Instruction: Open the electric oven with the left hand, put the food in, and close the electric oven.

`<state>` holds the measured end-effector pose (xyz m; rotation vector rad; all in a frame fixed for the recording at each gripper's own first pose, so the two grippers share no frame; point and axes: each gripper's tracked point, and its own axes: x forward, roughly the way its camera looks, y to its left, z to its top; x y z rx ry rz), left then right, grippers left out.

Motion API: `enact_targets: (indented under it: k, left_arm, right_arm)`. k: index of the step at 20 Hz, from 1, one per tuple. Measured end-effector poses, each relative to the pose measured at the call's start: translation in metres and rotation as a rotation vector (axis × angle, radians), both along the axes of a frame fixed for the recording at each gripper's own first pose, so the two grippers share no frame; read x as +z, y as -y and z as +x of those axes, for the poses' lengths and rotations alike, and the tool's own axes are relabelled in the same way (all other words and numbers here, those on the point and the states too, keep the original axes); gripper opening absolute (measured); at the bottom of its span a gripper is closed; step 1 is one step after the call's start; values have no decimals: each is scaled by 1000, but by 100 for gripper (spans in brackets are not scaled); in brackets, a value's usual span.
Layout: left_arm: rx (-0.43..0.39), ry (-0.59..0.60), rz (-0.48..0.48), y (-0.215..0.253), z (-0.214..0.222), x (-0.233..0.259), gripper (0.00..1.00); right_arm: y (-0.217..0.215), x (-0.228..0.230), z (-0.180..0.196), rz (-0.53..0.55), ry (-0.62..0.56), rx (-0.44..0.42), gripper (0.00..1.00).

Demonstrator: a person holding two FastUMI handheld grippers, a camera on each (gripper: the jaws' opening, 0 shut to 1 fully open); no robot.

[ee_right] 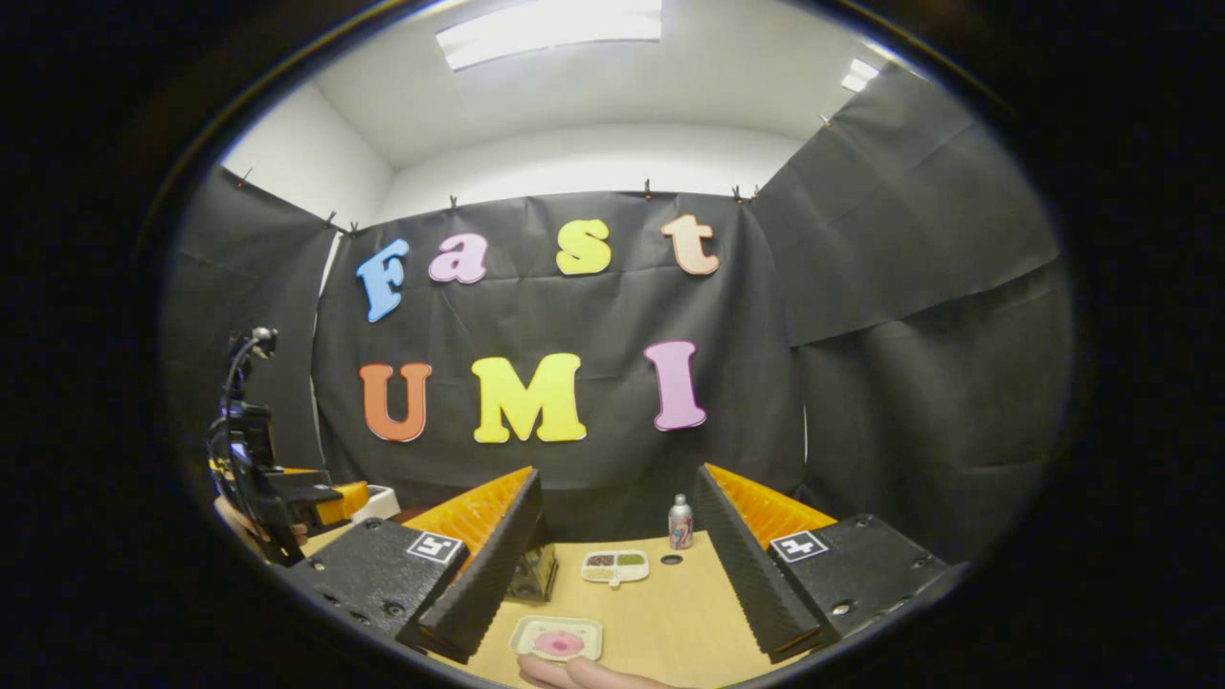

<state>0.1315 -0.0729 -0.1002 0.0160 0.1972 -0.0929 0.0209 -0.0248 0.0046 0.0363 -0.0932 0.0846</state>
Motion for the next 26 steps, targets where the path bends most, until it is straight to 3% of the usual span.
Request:
enact_targets:
  k: [4, 8, 14, 22, 26]
  left_arm:
    - [-15, -130, -10, 16, 49, -62, 97]
    - [8, -185, -41, 11, 95, -99, 96]
    - [41, -344, -7, -2, 126, -163, 96]
    - [17, -351, 1, 2, 132, -170, 95]
    - [15, -321, 3, 0, 127, -169, 95]
  right_arm:
    - [10, 0, 14, -14, -7, -10, 99]
    - [29, -2, 28, -18, -13, -36, 99]
    - [58, -1, 39, -8, -25, -70, 99]
    - [88, 11, 24, -13, 12, -136, 99]
    - [83, 13, 12, -11, 23, -126, 99]
